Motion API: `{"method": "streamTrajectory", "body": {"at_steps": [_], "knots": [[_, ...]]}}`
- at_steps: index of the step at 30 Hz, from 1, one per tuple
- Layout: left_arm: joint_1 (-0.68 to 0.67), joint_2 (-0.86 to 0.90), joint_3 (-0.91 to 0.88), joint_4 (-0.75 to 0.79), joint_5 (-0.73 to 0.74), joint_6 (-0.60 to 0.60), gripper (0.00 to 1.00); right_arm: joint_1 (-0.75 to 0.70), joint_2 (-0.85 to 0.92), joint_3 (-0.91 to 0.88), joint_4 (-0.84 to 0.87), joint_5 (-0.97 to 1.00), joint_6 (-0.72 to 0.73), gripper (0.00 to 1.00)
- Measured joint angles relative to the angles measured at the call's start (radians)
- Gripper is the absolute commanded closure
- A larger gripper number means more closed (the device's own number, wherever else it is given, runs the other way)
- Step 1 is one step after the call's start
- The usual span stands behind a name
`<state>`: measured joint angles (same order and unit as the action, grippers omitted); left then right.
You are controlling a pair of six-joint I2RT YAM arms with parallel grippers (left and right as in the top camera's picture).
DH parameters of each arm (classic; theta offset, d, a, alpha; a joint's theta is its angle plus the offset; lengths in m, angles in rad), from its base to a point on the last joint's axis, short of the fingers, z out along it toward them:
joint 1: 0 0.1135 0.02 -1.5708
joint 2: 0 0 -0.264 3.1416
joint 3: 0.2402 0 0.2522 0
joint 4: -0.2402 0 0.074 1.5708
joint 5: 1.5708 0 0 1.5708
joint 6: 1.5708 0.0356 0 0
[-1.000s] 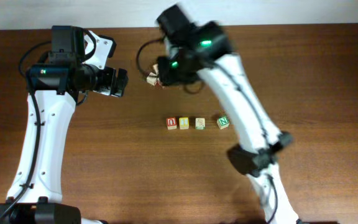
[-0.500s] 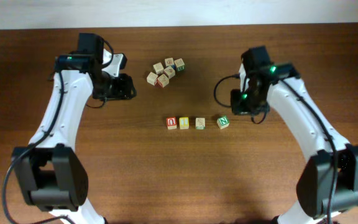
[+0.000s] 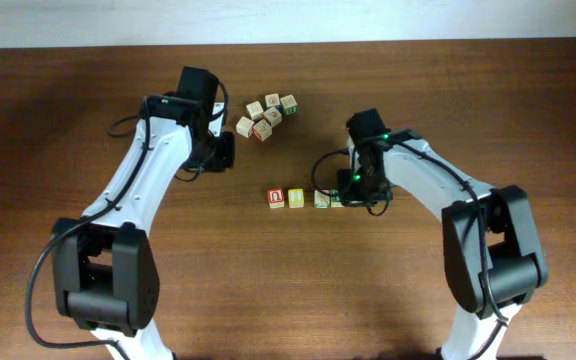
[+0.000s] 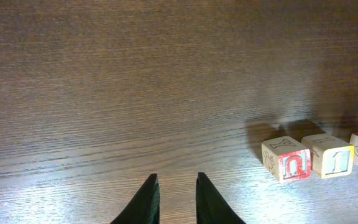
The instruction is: Rotate 4 blocks
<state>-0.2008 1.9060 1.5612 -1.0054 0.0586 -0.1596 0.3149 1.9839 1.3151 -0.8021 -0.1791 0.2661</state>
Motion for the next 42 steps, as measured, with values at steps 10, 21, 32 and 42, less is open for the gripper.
{"method": "streamTrajectory", "body": {"at_steps": [10,21,32,42], "knots": [[-0.023,0.0,-0.002,-0.027,0.019,-0.006,0.8,0.098,0.0,-0.001,0.044,-0.025,0.051,0.9],[-0.011,0.004,0.015,-0.046,0.031,-0.021,0.61,0.139,0.013,0.173,-0.052,-0.05,0.127,0.77],[0.171,0.004,0.119,-0.043,0.026,-0.021,0.69,0.422,0.095,0.22,-0.101,0.143,0.407,0.87],[0.146,0.004,0.119,-0.045,0.026,-0.021,0.69,0.422,0.132,0.22,-0.026,0.239,0.415,0.87]]}}
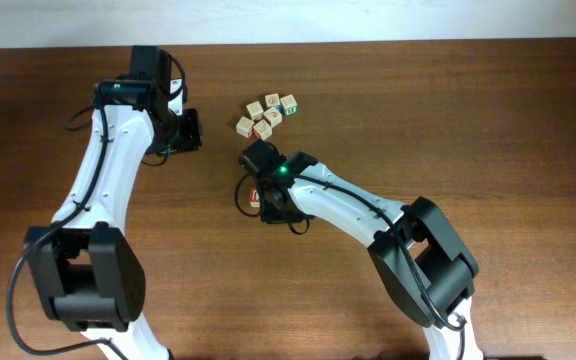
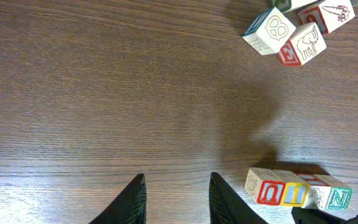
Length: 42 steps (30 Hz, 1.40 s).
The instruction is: Rotate 4 blocks
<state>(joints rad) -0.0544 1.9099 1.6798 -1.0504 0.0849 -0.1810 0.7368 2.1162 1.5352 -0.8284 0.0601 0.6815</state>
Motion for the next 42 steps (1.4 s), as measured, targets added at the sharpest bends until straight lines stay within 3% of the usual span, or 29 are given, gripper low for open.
{"method": "streamTrajectory", "body": {"at_steps": [3,6,11,13,16,20,24,28,42], "knots": [[0.0,0.0,0.0,0.0,0.0,0.0,0.69,0.0,0.0,0.0,0.005,0.021,0.0,0.87],[0.0,0.0,0.0,0.0,0.0,0.0,0.76,0.0,0.0,0.002,-0.003,0.014,-0.014,0.87],[0.0,0.0,0.0,-0.088,0.042,0.002,0.8,-0.061,-0.149,0.195,-0.224,-0.034,-0.089,0.89],[-0.009,0.0,0.0,-0.127,0.078,0.033,0.94,-0.223,-0.222,0.214,-0.255,-0.125,-0.162,0.96],[-0.056,0.0,-0.05,-0.084,0.094,0.057,0.98,-0.399,-0.211,0.05,-0.189,-0.344,-0.318,0.96],[-0.09,0.021,-0.142,0.009,0.101,0.067,1.0,-0.438,-0.204,-0.193,0.069,-0.524,-0.397,0.95],[-0.09,0.139,-0.155,0.047,0.174,0.127,1.0,-0.438,-0.203,-0.304,0.197,-0.557,-0.369,0.96],[-0.09,0.148,-0.161,0.057,0.207,0.167,1.0,-0.429,-0.203,-0.362,0.278,-0.532,-0.276,0.95],[-0.192,0.148,-0.214,0.116,0.275,0.153,1.0,-0.372,-0.203,-0.362,0.291,-0.461,-0.202,0.96]]}}
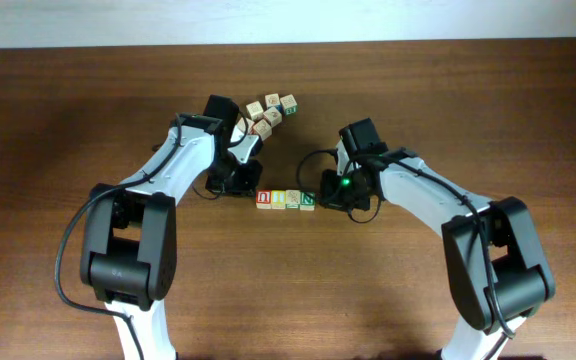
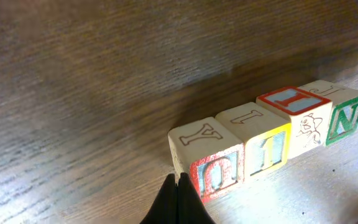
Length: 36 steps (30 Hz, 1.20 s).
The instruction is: Rotate 4 blocks
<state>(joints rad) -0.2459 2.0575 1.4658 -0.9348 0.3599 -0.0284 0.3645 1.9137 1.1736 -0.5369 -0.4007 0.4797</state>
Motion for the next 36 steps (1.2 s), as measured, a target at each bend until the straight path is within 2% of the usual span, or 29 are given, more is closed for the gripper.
{"method": "streamTrajectory", "body": {"at_steps": [7,21,25,29,36], "knots": [[0.0,0.0,0.0,-0.033,0.024,-0.067,1.0,0.001,0.001,0.0,0.02,-0.001,0.006,0.96],[0.0,0.0,0.0,-0.061,0.027,-0.067,1.0,0.001,0.001,0.0,0.09,-0.02,-0.034,0.96],[-0.001,0.0,-0.001,-0.016,-0.129,-0.07,1.0,-0.012,0.001,0.0,0.054,-0.034,-0.036,0.96],[-0.001,0.0,-0.001,0.005,-0.167,-0.07,1.0,-0.017,0.001,-0.001,0.029,-0.035,-0.038,0.96],[-0.001,0.0,-0.001,0.009,-0.067,-0.065,1.0,-0.017,0.002,-0.001,0.033,-0.035,-0.038,0.96]]}}
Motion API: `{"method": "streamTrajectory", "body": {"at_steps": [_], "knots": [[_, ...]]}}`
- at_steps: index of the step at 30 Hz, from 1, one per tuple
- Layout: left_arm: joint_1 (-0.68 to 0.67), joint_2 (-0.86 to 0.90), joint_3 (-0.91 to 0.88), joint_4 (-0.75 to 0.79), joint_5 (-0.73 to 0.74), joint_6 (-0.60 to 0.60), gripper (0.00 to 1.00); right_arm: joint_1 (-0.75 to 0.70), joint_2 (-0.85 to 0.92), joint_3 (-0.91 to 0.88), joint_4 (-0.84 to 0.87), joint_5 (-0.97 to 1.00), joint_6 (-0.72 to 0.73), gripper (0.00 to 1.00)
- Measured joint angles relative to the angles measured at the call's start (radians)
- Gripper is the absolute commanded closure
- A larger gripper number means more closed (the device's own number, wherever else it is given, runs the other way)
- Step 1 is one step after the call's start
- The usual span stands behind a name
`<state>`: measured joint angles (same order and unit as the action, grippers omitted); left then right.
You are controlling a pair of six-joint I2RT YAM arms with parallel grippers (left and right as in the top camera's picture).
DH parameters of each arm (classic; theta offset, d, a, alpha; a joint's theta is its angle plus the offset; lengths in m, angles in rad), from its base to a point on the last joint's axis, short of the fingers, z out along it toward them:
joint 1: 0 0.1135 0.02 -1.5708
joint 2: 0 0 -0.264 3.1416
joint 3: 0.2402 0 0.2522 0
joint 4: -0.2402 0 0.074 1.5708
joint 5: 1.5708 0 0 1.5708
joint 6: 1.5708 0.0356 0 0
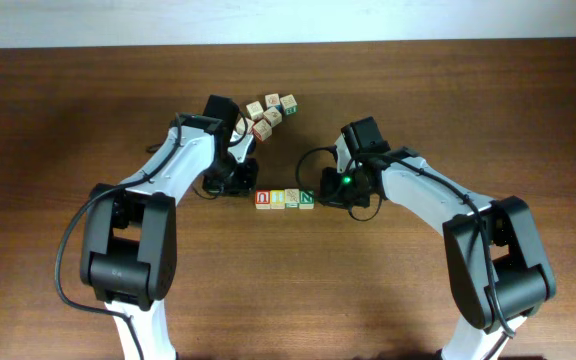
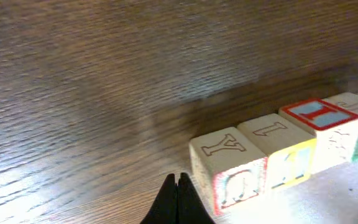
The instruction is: Rotate 4 blocks
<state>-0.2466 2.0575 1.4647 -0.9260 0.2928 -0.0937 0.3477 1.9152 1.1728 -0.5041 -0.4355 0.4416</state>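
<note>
Four letter blocks lie in a tight row (image 1: 284, 198) at mid-table. In the left wrist view the row runs from the red-faced Y block (image 2: 229, 167) past a yellow-faced block (image 2: 281, 148) and a red-topped block (image 2: 319, 119) to a green-faced one. My left gripper (image 2: 178, 181) is shut and empty, low over the table just left of the Y block, a small gap between them; overhead it shows as the left gripper (image 1: 238, 178). My right gripper (image 1: 332, 190) sits at the row's right end beside the green block; its jaws are hidden under the wrist.
A cluster of several loose blocks (image 1: 268, 112) lies behind the row, close to the left arm's wrist. The brown wooden table (image 1: 488, 100) ends at a white back edge (image 1: 368, 20).
My left gripper, still shut, has drawn slightly back from the Y block's corner it was touching. The row and the right arm stand as before.
First the four blocks lay in a loose row with gaps, right gripper at its right end, left gripper slightly open to the left. Then the right arm was at the row's left end, left gripper open far away. Later the row was tight between both grippers, left one shut.
</note>
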Motion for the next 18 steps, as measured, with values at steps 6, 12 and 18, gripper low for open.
{"method": "streamTrajectory", "body": {"at_steps": [6,12,18], "knots": [[0.0,0.0,0.0,-0.007,0.083,-0.001,1.0,0.0,0.009,-0.001,0.005,-0.012,0.001,0.96],[0.0,0.0,0.0,-0.026,0.093,-0.001,1.0,0.0,0.009,-0.001,0.008,-0.019,0.003,0.96],[0.0,0.0,-0.001,-0.003,0.083,-0.028,1.0,0.0,0.009,-0.001,0.008,-0.019,0.004,0.96]]}}
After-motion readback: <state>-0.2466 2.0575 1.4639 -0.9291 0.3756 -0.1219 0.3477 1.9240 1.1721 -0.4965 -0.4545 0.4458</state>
